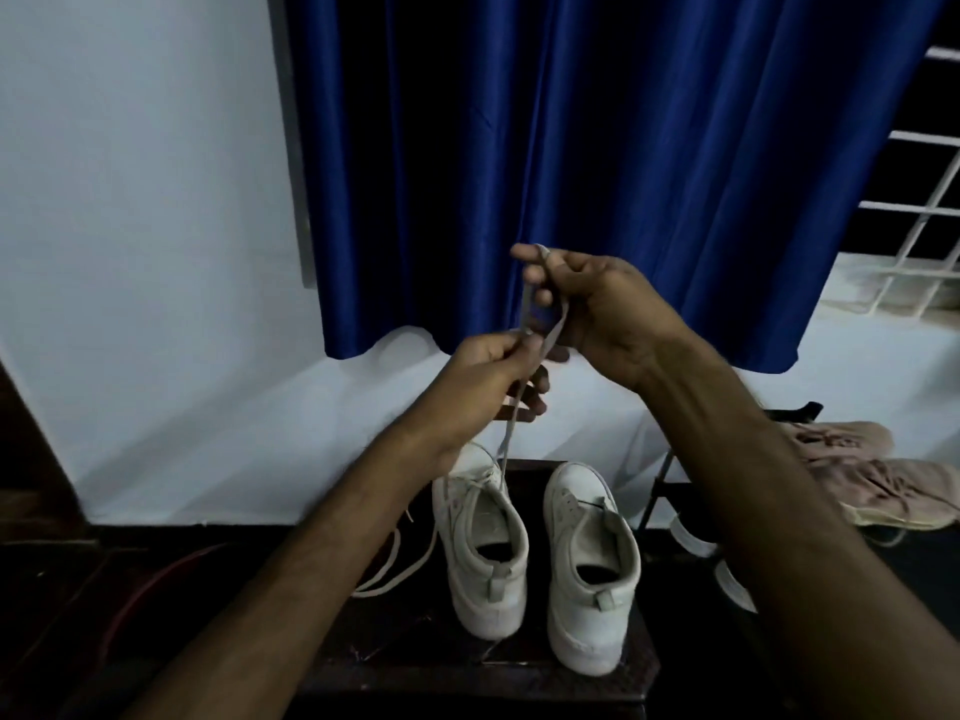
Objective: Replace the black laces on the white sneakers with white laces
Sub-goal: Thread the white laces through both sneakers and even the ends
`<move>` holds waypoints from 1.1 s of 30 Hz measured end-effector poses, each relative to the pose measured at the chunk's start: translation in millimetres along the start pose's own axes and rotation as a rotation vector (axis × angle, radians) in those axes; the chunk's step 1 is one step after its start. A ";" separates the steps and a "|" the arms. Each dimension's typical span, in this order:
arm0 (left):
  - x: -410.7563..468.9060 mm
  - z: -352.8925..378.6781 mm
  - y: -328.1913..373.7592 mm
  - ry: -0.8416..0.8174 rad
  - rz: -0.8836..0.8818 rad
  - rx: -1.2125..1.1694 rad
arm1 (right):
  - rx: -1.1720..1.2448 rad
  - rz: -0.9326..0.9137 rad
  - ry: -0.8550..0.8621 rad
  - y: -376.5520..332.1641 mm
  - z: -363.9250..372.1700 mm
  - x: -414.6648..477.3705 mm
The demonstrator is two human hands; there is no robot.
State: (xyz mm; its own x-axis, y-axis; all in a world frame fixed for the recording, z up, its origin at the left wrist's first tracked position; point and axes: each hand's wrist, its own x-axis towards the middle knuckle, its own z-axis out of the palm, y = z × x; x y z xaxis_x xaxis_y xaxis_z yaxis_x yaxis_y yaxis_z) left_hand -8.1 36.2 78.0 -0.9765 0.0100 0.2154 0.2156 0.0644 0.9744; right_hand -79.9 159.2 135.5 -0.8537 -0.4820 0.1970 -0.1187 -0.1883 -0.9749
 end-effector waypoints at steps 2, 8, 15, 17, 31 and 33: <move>-10.8 -5.5 1.3 -0.008 0.009 0.001 | 0.058 0.022 0.066 1.9 -14.7 -2.1; -34.4 -24.8 -26.5 0.085 -0.002 0.118 | 0.140 0.087 0.265 43.7 -68.8 -6.6; -15.9 -23.4 -52.0 0.248 0.123 0.504 | -0.492 0.197 0.236 101.2 -82.7 -8.1; -11.3 -20.2 -56.7 0.264 0.130 0.567 | -0.811 0.211 0.219 115.3 -88.6 -3.7; 2.7 -10.4 -106.0 0.187 0.091 0.581 | -0.483 -0.023 -0.138 151.7 -54.4 -37.1; -4.1 -23.9 -107.3 0.160 0.058 0.593 | -0.511 -0.030 -0.040 159.1 -58.5 -41.3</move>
State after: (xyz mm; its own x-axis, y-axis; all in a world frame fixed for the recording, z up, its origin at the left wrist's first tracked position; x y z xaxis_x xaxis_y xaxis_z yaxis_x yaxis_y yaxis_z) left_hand -27.2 5.4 -25.9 -0.9406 -0.1167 0.3189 0.1845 0.6128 0.7684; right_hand -93.2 199.2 -33.9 -0.8274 -0.5167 0.2199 -0.3841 0.2351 -0.8928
